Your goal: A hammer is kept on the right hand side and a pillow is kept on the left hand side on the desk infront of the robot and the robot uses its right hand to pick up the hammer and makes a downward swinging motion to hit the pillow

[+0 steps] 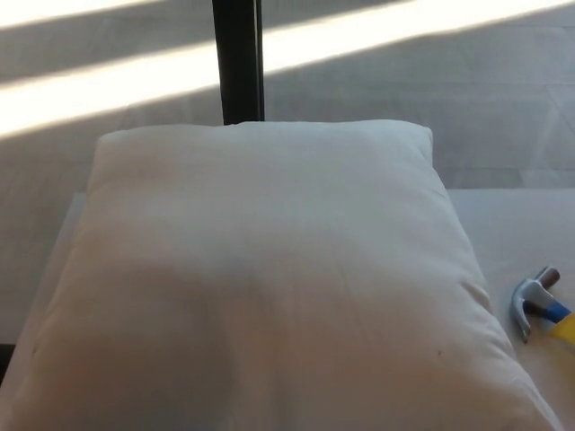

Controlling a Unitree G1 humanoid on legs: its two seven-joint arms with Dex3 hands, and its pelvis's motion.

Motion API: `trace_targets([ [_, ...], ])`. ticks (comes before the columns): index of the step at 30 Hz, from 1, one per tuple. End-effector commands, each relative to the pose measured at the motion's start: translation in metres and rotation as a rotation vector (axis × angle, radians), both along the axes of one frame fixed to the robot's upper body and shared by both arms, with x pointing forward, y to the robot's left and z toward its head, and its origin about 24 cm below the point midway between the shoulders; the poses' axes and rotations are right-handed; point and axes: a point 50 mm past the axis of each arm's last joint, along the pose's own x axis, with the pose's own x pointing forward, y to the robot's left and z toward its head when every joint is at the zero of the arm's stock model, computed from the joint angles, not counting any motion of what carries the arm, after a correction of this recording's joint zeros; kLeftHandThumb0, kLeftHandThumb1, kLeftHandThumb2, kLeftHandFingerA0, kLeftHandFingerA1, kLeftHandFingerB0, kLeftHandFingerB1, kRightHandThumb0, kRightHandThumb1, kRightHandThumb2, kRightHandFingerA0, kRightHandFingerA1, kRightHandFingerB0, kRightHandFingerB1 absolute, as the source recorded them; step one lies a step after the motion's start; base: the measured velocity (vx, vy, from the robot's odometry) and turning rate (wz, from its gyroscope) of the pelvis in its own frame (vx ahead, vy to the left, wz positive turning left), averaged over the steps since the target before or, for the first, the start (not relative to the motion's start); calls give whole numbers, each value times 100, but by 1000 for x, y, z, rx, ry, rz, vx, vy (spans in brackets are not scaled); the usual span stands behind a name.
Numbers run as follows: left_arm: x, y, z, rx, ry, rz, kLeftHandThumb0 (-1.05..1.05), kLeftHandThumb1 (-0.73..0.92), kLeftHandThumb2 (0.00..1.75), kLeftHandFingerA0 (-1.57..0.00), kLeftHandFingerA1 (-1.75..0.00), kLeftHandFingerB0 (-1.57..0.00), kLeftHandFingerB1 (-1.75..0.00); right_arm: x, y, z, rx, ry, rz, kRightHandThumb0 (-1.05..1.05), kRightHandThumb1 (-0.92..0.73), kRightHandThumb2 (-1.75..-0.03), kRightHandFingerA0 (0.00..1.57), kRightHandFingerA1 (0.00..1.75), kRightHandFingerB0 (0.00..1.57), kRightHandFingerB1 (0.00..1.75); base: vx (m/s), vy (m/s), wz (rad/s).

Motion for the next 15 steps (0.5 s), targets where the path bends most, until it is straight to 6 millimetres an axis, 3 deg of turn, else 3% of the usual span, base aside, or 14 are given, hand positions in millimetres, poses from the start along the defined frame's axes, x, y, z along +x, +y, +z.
trace_targets([
  [1,-2,5,4,1,-17,28,-60,73,62,-63,-63,-65,-51,0,11,-8,145,130,88,-59,-61,-59,55,71,26,33,0,0,0],
  [2,-1,4,4,2,-19,27,-59,74,62,-63,-63,-64,-51,0,14,-6,94,188,167,-70,-53,-87,21,58,5,38,0,0,0],
  [3,-1,4,4,0,-21,25,-58,75,62,-61,-63,-62,-51,0,14,-5,60,211,196,-71,-67,-61,14,68,6,25,0,0,0],
  [4,-1,4,3,-2,-19,27,-58,74,62,-58,-61,-60,-51,1,14,-4,35,236,207,-89,-57,-95,0,20,0,13,0,0,0],
  [6,-1,4,3,6,-3,13,-59,74,62,-59,-61,-65,-51,1,15,-1,15,295,226,-105,-64,-99,0,15,0,2,0,0,0],
  [8,0,4,3,2,-12,18,-59,75,62,-63,-63,-64,-51,1,16,3,13,308,234,-105,-63,-101,0,22,0,4,0,0,0],
  [9,0,4,3,-1,-17,29,-59,73,62,-63,-63,-67,-53,1,16,4,12,309,238,-99,-74,-63,0,0,0,0,0,0,0],
  [10,0,4,3,-3,-20,17,-59,75,62,-63,-64,-62,-52,1,15,5,21,308,240,-100,-64,-84,0,0,0,0,0,0,0],
  [11,0,4,3,3,-6,9,-59,75,62,-60,-61,-60,-50,0,15,7,28,307,243,-105,-79,-64,0,0,0,0,0,0,0],
  [13,0,3,3,-2,-14,13,-59,75,62,-59,-63,-61,-50,-3,10,11,86,278,231,-105,-80,-65,0,0,0,0,0,0,0],
  [14,1,4,3,13,1,6,-60,74,62,-59,-61,-63,-50,-3,7,13,88,272,233,-104,-65,-109,0,24,0,0,0,0,0],
  [15,1,4,4,6,-6,2,-60,75,62,-58,-60,-61,-50,-6,2,17,167,211,206,-105,-80,-68,0,0,0,0,0,0,0],
])
